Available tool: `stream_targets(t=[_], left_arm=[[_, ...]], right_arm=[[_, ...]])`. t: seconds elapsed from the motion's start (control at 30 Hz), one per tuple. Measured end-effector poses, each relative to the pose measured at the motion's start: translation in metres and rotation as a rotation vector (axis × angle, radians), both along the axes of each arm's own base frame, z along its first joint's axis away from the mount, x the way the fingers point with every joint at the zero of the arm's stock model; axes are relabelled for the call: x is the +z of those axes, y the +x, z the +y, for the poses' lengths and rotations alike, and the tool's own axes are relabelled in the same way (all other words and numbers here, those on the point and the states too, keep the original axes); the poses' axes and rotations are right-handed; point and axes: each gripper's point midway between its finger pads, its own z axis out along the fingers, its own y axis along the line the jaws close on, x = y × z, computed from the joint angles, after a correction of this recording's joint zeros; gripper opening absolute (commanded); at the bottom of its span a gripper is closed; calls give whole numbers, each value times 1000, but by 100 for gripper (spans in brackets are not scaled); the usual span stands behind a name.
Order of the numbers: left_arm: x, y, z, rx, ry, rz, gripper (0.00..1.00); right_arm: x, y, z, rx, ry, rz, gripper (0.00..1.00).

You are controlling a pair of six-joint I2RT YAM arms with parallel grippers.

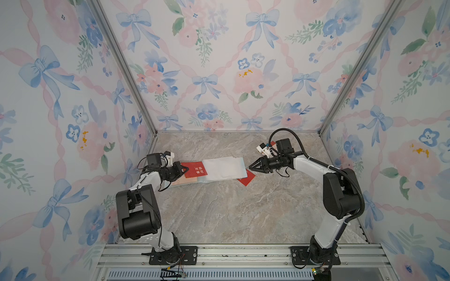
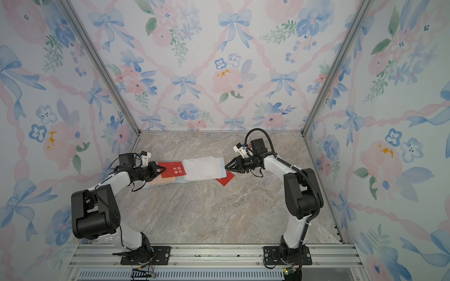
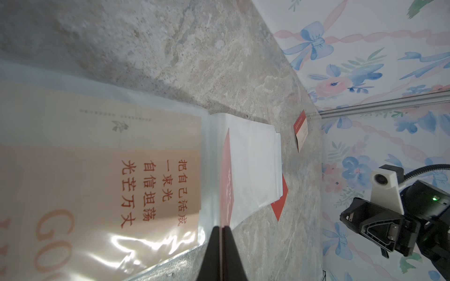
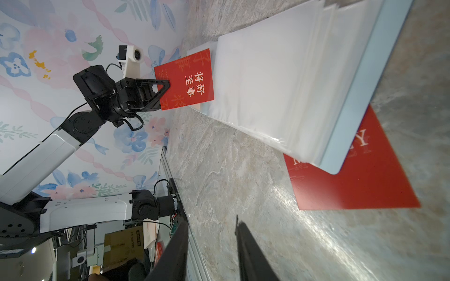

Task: Place the photos into the photo albums
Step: Insert the photo into the photo album.

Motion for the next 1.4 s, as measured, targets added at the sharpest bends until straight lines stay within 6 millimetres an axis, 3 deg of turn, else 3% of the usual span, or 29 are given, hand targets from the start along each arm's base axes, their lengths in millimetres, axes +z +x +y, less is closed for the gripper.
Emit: stream_targets(t=[0.6, 0.83, 1.4], left_arm=[[-30, -3, -5, -10, 73, 123, 0], [-26, 7, -7, -14, 111, 114, 0], [-44, 34, -37, -73, 148, 152, 0]], right_arm=[[0, 1, -2, -6, -1, 3, 34], [-1, 1, -2, -6, -1, 3, 34], [-3, 2, -2, -7, -2, 7, 33]])
